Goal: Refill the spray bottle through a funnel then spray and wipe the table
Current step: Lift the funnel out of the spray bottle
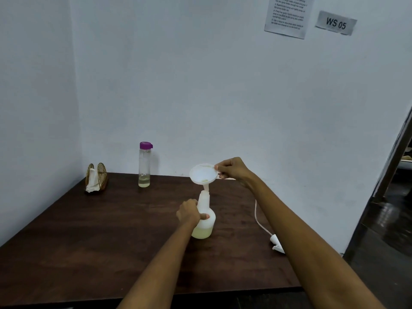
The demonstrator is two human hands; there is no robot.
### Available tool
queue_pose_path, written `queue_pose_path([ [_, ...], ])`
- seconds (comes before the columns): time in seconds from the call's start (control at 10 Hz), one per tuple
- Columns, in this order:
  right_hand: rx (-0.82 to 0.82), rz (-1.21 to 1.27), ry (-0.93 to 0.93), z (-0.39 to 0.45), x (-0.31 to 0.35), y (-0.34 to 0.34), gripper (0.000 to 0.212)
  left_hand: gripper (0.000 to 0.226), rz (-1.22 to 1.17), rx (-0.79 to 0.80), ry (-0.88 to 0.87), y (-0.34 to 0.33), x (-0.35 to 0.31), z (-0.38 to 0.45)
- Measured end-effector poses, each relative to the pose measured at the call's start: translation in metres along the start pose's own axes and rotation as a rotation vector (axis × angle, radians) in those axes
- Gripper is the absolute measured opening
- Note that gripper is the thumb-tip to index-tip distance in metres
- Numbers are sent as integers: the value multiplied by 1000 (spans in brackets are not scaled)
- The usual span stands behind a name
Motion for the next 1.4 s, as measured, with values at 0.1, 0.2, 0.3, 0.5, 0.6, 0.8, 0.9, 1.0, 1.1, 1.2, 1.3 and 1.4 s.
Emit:
queue_pose_path([
  [0.1, -37, 1, 62, 6, 16, 0, 19, 58, -21, 11, -38, 2, 1, 1],
  [0.2, -129, -62, 108, 18, 25, -6, 18, 42, -185, 23, -54, 11, 15, 2],
  [0.3, -184, -161, 117, 31, 27, -25, 16, 47, -118, -40, 23, 37, 51, 9],
  [0.5, -92, -514, 163, 73, 41, -105, 27, 36, 483, -18, 270, 105, 129, 44],
  [0.6, -72, -767, 226, 95, 52, -152, 27, 47, 574, 56, 405, 127, 151, 57],
  [0.8, 26, -1192, 273, 130, 45, -244, 28, 69, 544, 167, 451, 141, 171, 99],
  [0.9, 122, -1351, 317, 136, 33, -279, 16, 50, 484, 90, 403, 142, 171, 113],
  [1.0, 116, -1409, 315, 147, 22, -298, 33, 41, 410, 28, 344, 142, 173, 127],
  [1.1, 262, -1497, 144, 151, 7, -300, 17, 35, 382, 3, 318, 144, 175, 133],
  [1.2, 242, -1418, 68, 155, 0, -287, 31, 35, 393, 34, 312, 140, 175, 139],
  [1.3, 217, -1314, 10, 172, -22, -286, 26, 33, 441, 57, 324, 137, 174, 139],
  [1.4, 284, -1408, 113, 183, -42, -294, 39, 32, 487, 77, 344, 134, 171, 142],
])
Point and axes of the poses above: each hand's wrist, its own z-axis towards the middle knuckle, its own y-axis out of the back of the hand, x = y × z, the point moved 6 cm from there along z, towards the middle knuckle, and after that the axes turned 13 degrees about -z, right-handed, at the moved point
